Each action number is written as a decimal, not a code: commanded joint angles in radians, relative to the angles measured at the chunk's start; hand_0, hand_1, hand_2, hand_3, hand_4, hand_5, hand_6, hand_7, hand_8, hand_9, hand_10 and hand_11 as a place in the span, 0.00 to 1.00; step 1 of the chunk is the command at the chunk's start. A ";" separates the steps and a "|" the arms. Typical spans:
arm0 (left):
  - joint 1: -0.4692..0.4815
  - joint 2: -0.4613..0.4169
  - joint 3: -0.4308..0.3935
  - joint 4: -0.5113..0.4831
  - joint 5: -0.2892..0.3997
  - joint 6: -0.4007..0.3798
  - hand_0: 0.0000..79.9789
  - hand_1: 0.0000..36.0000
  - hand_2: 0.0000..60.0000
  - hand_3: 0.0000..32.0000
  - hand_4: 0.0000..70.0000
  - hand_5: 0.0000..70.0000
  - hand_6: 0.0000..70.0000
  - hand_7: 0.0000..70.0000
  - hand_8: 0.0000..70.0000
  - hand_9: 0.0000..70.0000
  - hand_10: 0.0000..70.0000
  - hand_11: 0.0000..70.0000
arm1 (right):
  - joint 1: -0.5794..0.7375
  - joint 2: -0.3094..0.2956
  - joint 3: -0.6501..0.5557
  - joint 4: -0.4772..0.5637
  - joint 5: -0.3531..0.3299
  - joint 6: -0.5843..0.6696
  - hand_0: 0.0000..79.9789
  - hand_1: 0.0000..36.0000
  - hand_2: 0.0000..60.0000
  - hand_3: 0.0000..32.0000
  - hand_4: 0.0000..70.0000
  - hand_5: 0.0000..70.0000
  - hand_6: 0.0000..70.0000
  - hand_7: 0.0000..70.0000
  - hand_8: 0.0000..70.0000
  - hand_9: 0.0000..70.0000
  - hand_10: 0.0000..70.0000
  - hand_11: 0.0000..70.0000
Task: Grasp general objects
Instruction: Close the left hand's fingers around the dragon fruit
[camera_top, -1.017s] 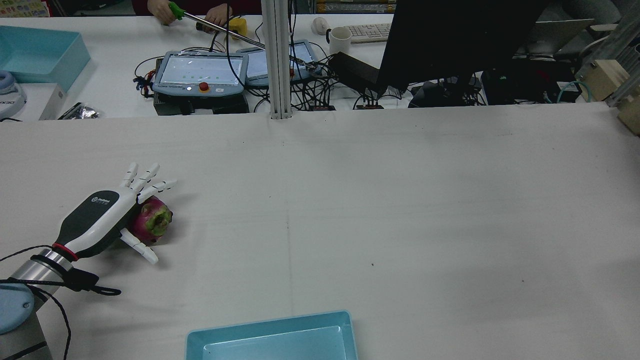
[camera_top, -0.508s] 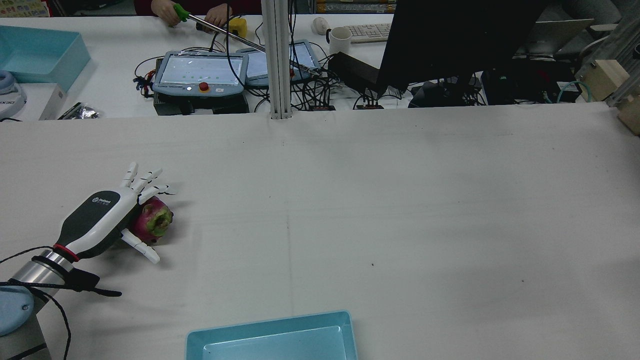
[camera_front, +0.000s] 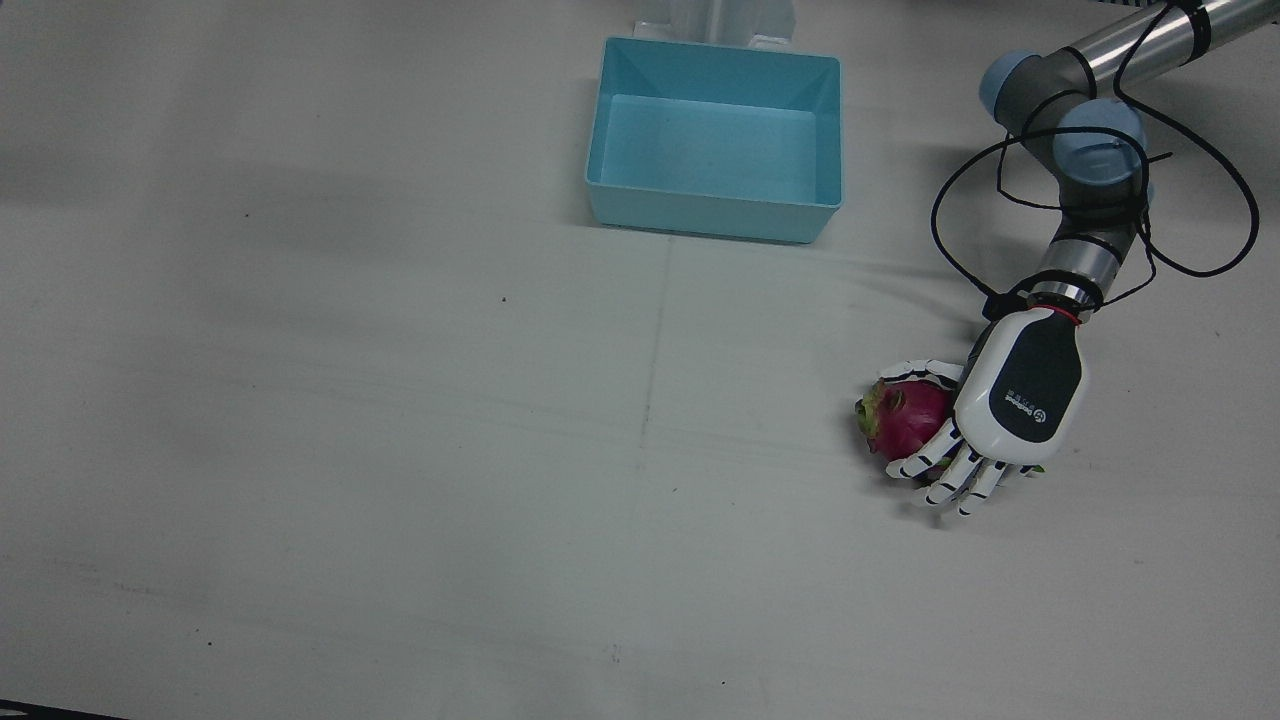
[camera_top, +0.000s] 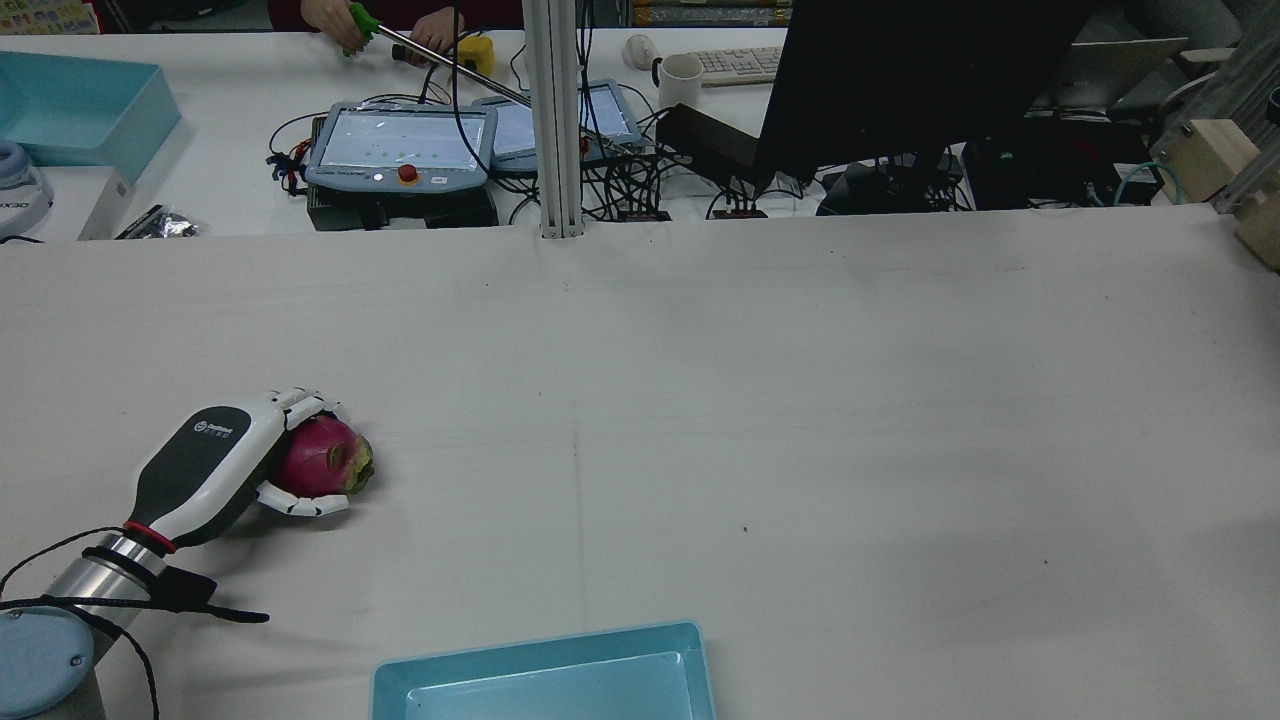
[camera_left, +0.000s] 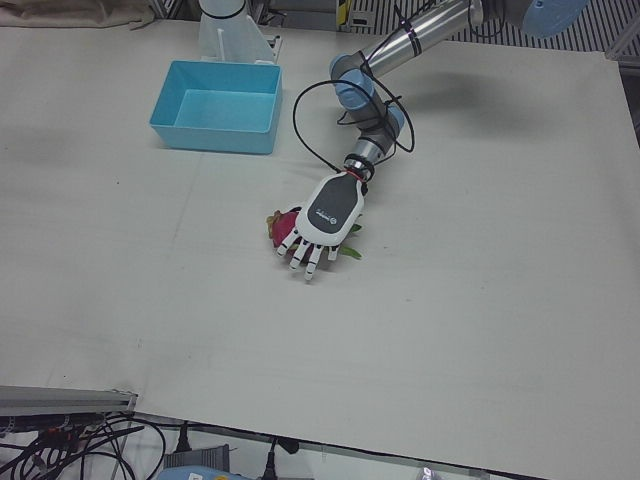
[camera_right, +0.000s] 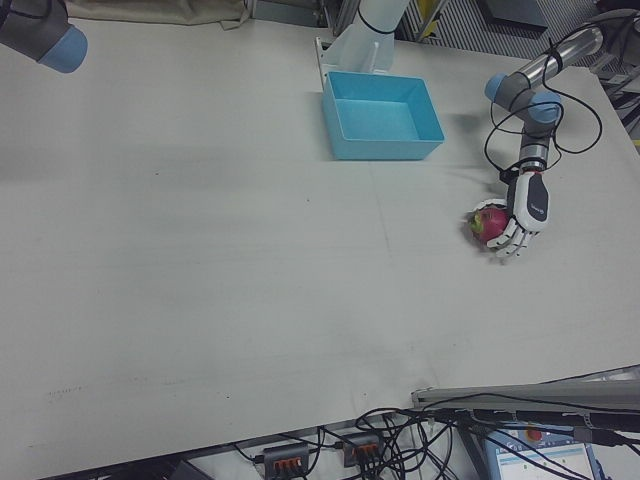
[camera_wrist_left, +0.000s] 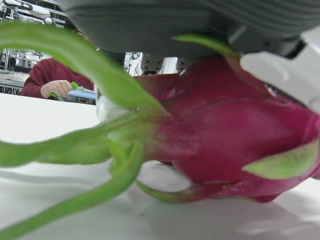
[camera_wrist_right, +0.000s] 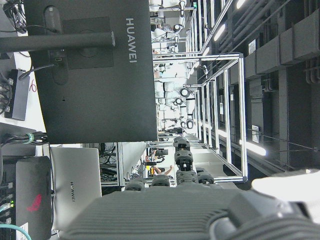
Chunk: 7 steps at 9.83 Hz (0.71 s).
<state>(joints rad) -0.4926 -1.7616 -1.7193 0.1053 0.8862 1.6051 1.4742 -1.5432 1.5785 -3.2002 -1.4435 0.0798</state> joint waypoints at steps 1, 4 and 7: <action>0.013 -0.001 0.001 0.001 -0.016 0.016 0.48 0.21 0.66 0.00 0.50 0.77 0.39 0.44 0.44 0.35 0.83 1.00 | 0.000 0.000 0.000 -0.001 0.000 0.000 0.00 0.00 0.00 0.00 0.00 0.00 0.00 0.00 0.00 0.00 0.00 0.00; 0.013 -0.001 0.000 0.001 -0.038 0.022 0.08 0.18 1.00 0.00 1.00 1.00 1.00 0.67 0.94 0.93 1.00 1.00 | 0.000 0.000 0.000 -0.001 0.000 0.000 0.00 0.00 0.00 0.00 0.00 0.00 0.00 0.00 0.00 0.00 0.00 0.00; 0.011 0.001 -0.006 -0.006 -0.055 0.022 0.00 0.16 1.00 0.00 1.00 1.00 1.00 0.64 1.00 1.00 1.00 1.00 | 0.000 0.000 0.000 -0.001 0.000 0.000 0.00 0.00 0.00 0.00 0.00 0.00 0.00 0.00 0.00 0.00 0.00 0.00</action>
<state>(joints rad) -0.4799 -1.7621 -1.7194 0.1051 0.8470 1.6264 1.4741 -1.5432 1.5784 -3.2008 -1.4435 0.0798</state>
